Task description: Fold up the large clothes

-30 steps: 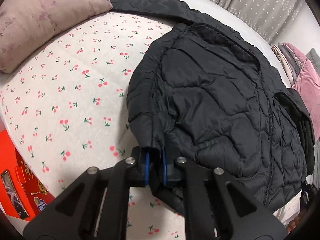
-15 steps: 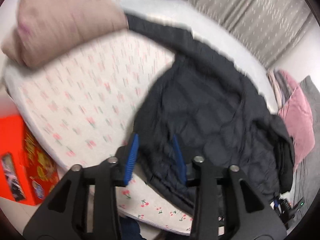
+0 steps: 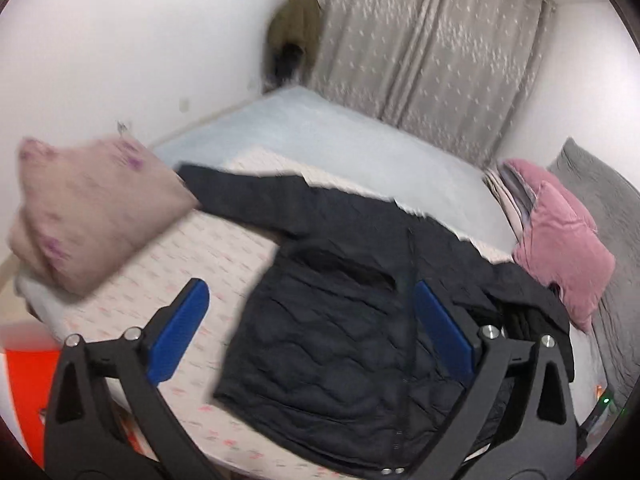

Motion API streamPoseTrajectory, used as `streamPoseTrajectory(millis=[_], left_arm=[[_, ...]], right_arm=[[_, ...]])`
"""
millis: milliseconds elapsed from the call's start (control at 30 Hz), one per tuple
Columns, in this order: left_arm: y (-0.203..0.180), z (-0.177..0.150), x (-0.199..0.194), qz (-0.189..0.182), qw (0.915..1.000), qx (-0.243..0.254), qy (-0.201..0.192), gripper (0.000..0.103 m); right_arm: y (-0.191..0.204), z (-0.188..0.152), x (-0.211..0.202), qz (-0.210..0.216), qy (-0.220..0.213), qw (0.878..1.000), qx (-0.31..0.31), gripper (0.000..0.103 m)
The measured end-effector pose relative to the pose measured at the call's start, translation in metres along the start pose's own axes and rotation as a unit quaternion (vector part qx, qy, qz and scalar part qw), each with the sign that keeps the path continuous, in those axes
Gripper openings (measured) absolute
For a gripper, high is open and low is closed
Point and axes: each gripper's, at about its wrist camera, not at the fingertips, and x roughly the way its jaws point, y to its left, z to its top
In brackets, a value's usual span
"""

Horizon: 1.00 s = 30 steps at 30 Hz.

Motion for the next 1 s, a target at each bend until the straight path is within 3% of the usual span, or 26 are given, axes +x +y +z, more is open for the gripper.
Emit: streamPoseTrajectory(millis=[133,267,400,467,567,600,667,733,800,867,1000], left_arm=[[-0.022,-0.028,0.070,-0.063,0.9935,-0.063,0.072,0.102],[-0.043,-0.045,0.118,-0.083,0.9845,-0.113,0.106,0.102],[-0.060,-0.060,0.164,-0.046,0.9891,-0.094,0.103,0.102],[-0.064,-0.072,0.189,-0.017,0.9927,-0.059,0.104,0.102],[-0.070,-0.087,0.220,0.002,0.9890,-0.024,0.146,0.101],[-0.071,-0.086,0.224,-0.006,0.9900,-0.019,0.140,0.101],[-0.076,-0.078,0.225,0.011,0.9933,0.000,0.115,0.101],[-0.079,-0.075,0.232,0.008,0.9929,0.004,0.119,0.101],[-0.076,-0.076,0.239,-0.003,0.9906,-0.010,0.136,0.101],[-0.071,-0.079,0.241,-0.005,0.9883,-0.018,0.151,0.101],[-0.057,-0.076,0.244,0.017,0.9894,-0.019,0.143,0.101]], right_arm=[[0.000,0.021,0.019,0.054,0.039,0.998,0.003,0.081],[-0.023,0.042,0.047,0.030,0.034,0.997,0.059,0.081],[-0.043,0.067,0.077,0.053,0.029,0.992,0.107,0.081],[-0.052,0.087,0.098,0.060,0.034,0.990,0.121,0.081],[-0.066,0.124,0.121,0.065,0.012,0.990,0.126,0.081],[-0.069,0.135,0.128,0.061,0.009,0.990,0.124,0.081],[-0.084,0.165,0.153,0.046,0.011,0.990,0.134,0.081],[-0.100,0.190,0.172,0.031,0.008,0.987,0.158,0.081],[-0.121,0.210,0.194,0.025,0.009,0.981,0.191,0.081],[-0.147,0.225,0.217,-0.011,0.012,0.971,0.237,0.081],[-0.176,0.230,0.239,-0.035,-0.012,0.954,0.297,0.077]])
